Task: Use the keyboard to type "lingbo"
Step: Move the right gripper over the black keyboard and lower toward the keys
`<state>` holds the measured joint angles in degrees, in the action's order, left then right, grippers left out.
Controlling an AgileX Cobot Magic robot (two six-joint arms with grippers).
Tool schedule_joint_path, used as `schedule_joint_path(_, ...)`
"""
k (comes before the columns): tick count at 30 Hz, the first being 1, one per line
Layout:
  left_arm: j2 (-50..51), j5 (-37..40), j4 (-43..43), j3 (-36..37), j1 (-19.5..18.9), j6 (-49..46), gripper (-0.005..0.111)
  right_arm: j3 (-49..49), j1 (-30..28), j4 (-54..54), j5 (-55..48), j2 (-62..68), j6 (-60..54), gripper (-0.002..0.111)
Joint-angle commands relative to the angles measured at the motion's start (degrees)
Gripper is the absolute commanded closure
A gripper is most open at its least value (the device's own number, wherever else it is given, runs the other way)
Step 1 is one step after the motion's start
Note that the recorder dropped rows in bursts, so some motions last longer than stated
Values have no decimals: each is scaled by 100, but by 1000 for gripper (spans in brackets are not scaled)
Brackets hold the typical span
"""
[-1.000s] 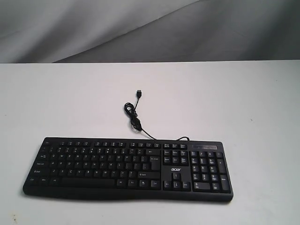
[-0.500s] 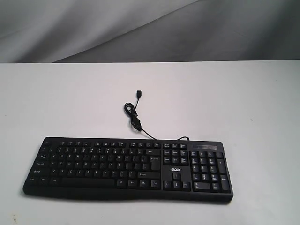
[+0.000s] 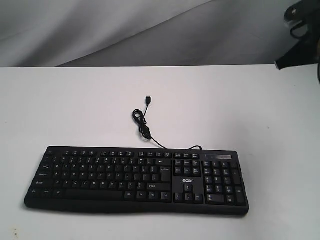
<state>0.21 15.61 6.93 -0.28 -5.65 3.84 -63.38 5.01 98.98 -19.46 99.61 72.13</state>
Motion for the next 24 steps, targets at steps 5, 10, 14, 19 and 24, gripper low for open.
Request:
schedule_joint_path(5,-21,-41,-21,28,-6,12,106,-1543,628,-11225,-1231,812,-10521,108)
schedule_joint_path(10,-21,-41,-21,28,-6,12,106,-1700,1950,-14749,-2721,876,-14322,108)
schedule_joint_path(14,-21,-41,-21,28,-6,12,106,-1700,3215,-13960,-2519,1132,-14236,108)
schedule_joint_path(19,-21,-41,-21,28,-6,12,106,-1700,3615,-13422,-1951,1486,-13568,108)
schedule_joint_path(24,-21,-41,-21,28,-6,12,106,-1491,3615,-13365,-1415,1678,-13468,108)
